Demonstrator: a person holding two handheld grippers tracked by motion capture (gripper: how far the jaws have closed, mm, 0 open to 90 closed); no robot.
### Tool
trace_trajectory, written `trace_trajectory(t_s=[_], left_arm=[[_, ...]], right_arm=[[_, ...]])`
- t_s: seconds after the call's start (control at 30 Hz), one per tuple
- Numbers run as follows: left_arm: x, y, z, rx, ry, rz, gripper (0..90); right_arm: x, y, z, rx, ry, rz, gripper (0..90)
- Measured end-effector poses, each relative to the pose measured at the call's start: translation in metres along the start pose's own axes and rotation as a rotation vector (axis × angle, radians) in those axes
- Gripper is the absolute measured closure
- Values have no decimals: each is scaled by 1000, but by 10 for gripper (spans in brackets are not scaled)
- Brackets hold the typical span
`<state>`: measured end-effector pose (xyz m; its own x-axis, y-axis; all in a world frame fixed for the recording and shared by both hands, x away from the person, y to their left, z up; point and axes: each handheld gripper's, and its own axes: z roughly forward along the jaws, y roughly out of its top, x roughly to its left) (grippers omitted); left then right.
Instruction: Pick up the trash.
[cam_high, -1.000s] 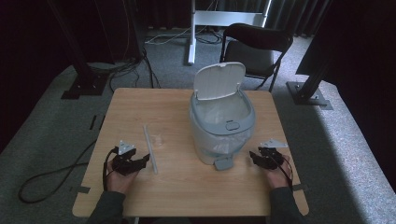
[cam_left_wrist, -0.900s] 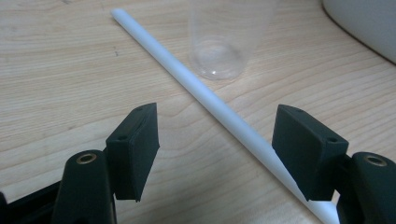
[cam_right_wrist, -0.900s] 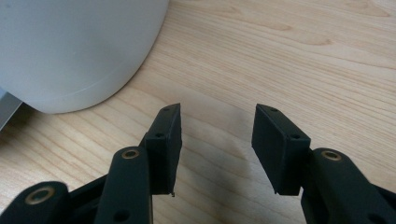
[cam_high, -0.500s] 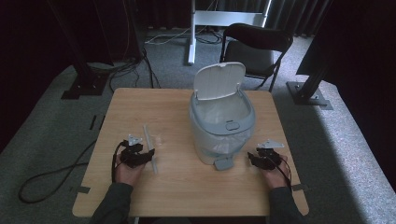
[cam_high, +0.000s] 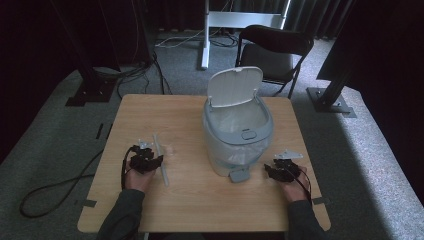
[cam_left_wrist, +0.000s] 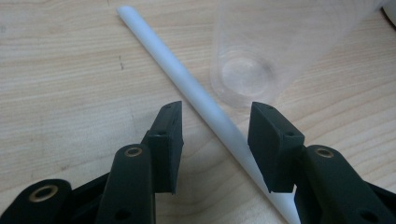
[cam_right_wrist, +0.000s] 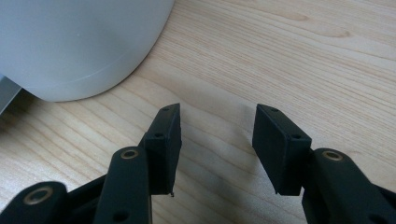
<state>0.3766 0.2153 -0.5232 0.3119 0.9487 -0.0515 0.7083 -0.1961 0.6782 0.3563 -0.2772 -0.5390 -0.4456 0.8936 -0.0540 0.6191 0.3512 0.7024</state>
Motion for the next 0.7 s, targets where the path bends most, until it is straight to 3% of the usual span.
trace_trajectory(t_s=[0.37, 0.53, 0.7], left_arm=[[-2, 4, 8, 54, 48, 13, 654], [4, 3, 4, 67, 73, -1, 699], [10, 6, 1, 85, 66, 4, 710]], right_arm=[[-1, 0, 0, 1, 4, 1, 514], [-1, 0, 0, 0, 5, 1, 515], [-1, 0, 0, 1, 6, 2, 515]])
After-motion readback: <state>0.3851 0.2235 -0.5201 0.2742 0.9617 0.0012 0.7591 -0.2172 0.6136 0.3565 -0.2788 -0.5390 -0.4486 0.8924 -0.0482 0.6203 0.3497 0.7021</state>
